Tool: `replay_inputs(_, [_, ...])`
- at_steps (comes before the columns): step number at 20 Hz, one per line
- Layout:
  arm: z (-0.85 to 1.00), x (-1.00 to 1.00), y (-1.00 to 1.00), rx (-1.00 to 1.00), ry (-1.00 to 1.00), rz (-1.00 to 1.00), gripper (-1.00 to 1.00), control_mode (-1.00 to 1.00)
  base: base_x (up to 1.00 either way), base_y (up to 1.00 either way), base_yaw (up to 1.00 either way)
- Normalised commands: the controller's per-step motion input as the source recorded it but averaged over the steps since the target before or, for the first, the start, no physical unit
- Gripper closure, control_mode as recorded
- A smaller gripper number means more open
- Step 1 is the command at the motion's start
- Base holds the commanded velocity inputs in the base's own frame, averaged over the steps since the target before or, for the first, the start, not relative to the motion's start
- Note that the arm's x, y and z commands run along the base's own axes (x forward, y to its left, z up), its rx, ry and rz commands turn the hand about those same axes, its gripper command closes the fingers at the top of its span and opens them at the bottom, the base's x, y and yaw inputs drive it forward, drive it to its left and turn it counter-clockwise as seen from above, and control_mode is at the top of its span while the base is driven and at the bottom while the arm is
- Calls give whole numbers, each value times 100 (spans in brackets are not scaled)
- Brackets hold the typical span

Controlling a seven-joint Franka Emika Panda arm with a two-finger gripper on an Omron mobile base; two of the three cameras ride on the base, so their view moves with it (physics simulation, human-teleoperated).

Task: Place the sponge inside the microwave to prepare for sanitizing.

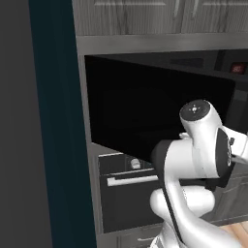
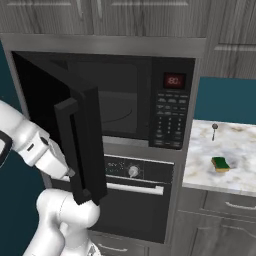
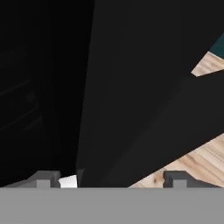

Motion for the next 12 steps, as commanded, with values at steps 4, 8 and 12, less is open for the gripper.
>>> replay_inputs(4, [21,-26,27,-3,-7,0,-100,-100,0,0,0])
replay_inputs(8, [40,-54,4,0,-16,0,-100,-100,0,0,0])
replay_inputs(12, [28,-83,-29,18,-19,1,-100,-100,0,0,0])
